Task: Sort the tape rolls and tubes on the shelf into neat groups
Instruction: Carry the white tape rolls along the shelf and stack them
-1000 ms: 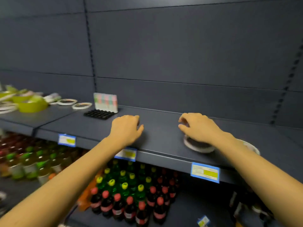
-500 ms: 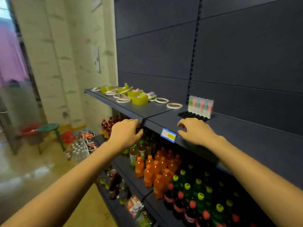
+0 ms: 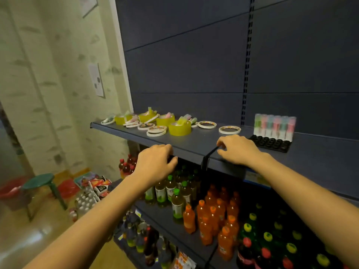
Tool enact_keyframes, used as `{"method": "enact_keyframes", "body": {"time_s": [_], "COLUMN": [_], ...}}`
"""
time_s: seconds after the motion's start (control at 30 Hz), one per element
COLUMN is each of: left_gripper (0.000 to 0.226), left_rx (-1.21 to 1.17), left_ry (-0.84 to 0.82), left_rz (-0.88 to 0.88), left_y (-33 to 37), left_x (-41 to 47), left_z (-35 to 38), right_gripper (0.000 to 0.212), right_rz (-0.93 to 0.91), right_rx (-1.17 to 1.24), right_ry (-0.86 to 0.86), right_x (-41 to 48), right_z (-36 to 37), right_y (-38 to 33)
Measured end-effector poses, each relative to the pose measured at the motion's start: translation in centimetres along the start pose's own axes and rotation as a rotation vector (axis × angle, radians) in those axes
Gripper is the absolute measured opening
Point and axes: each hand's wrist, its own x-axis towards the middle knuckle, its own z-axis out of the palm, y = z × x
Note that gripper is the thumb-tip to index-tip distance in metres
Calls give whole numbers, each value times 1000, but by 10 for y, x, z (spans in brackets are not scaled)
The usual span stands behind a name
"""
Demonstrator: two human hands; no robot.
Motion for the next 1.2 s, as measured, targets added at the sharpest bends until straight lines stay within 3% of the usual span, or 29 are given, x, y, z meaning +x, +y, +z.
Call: {"method": "enact_keyframes", "body": {"time_s": [0.27, 0.43, 0.8, 0.97, 1.2], "left_gripper": [31, 29, 22, 23, 25], "left_rx": [-129, -163, -139, -135, -108], "left_ry": [4, 11, 38, -82, -365], "left_rz": [35, 68, 128, 171, 313], "left_y": [-27, -39, -50, -52, -54], "left_x": [69, 126, 245, 292, 359], "left_z": [41, 70, 115, 134, 171], "right_gripper": [26, 29, 14, 23, 15], "right_rz": [139, 326, 577, 596, 647], "right_rx": [-60, -63, -249, -283, -264], "right_ry": [15, 37, -241, -246, -141], "right_x": [61, 122, 212, 233, 234], "right_z": [8, 12, 28, 35, 28], "right_y": [16, 48, 93, 96, 89]}}
